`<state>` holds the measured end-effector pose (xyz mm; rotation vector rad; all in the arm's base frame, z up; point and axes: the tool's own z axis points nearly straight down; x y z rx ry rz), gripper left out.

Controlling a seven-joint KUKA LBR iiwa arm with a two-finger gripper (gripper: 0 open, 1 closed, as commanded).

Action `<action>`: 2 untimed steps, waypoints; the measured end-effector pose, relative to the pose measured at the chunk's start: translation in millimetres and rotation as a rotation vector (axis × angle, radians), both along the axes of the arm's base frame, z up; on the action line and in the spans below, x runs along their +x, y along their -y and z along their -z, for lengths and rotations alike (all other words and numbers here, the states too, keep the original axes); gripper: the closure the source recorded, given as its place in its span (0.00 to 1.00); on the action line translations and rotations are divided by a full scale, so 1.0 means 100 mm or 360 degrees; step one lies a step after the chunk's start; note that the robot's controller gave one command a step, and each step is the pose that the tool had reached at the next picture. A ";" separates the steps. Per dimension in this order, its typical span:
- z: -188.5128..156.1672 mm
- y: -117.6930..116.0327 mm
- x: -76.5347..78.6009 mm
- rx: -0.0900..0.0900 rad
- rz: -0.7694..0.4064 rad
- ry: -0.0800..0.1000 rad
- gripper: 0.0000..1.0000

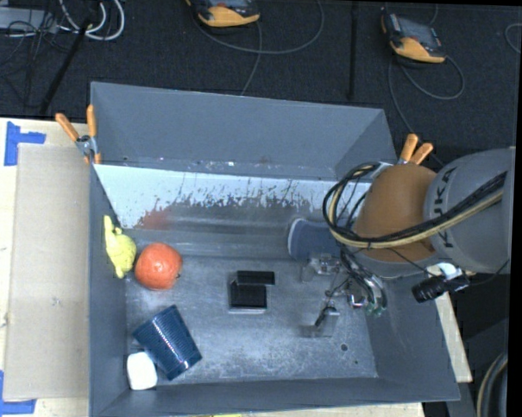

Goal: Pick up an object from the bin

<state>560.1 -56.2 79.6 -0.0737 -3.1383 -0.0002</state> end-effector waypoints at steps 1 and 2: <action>0.04 -0.12 0.05 0.0000 0.0028 0.0004 0.00; 0.01 -0.16 0.10 0.0002 -0.0125 0.0005 0.00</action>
Offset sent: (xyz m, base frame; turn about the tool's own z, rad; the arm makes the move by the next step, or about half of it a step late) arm 0.0148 -0.0056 0.0023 -0.2180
